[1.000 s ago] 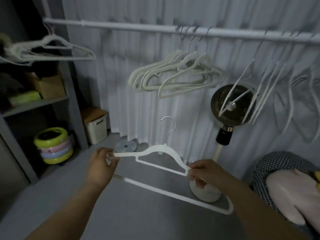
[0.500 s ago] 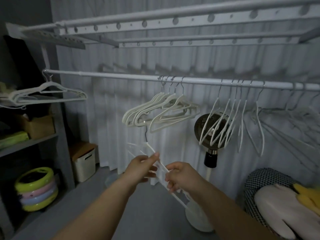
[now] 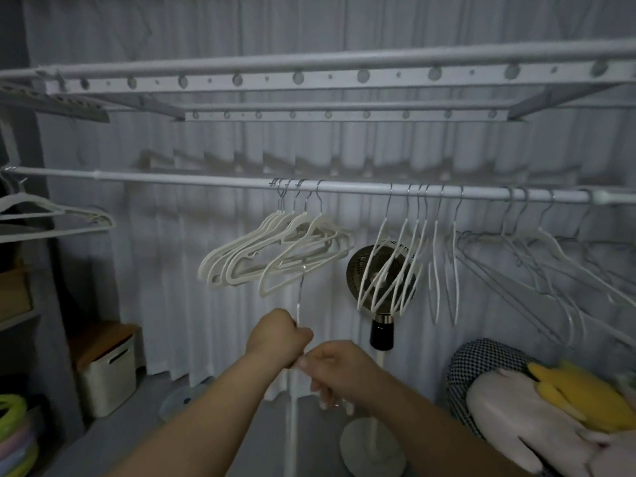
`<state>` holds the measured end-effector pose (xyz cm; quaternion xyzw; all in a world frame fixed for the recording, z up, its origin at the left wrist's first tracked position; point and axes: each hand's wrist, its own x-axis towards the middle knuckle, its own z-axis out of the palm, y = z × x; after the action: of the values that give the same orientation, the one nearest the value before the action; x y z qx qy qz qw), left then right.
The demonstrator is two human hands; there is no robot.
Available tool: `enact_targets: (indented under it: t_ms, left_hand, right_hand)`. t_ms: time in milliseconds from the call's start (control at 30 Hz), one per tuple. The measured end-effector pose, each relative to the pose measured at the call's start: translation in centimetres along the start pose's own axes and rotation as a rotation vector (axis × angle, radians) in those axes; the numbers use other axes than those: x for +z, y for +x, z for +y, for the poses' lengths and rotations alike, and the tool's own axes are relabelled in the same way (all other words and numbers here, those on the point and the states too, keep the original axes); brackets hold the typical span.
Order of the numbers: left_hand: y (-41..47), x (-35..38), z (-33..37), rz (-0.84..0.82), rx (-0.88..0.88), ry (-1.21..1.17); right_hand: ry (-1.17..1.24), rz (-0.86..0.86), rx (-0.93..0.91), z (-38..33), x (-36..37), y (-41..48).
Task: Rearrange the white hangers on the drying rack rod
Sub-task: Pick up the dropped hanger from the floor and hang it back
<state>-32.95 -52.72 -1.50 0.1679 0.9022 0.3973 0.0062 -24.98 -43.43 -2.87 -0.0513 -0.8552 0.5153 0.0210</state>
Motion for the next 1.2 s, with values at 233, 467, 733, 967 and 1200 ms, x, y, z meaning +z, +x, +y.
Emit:
enact_targets:
  t_ms: [233,467,733,967,1200]
  left_hand:
    - [4.5,-0.1,3.7,0.004,0.158,0.009]
    - [11.5,-0.7,9.1,0.072,0.276,0.019]
    - [18.4,0.4,13.5,0.179,0.330,-0.084]
    - [21.1,2.7,13.9,0.135,0.314,-0.037]
    - [21.5,4.7,14.1,0.017,0.339,-0.045]
  right_hand:
    - [-0.336,0.507,-0.205,-0.9,-10.0,5.0]
    - [-0.902,0.519,-0.282,-2.0,-18.0,12.3]
    - [-1.012,0.698,-0.440,-3.7,-25.3,18.5]
    - [-1.070,0.737,-0.420,-3.7,-27.2,21.0]
    - [-1.055,0.761,-0.448,-3.9,-27.0,21.5]
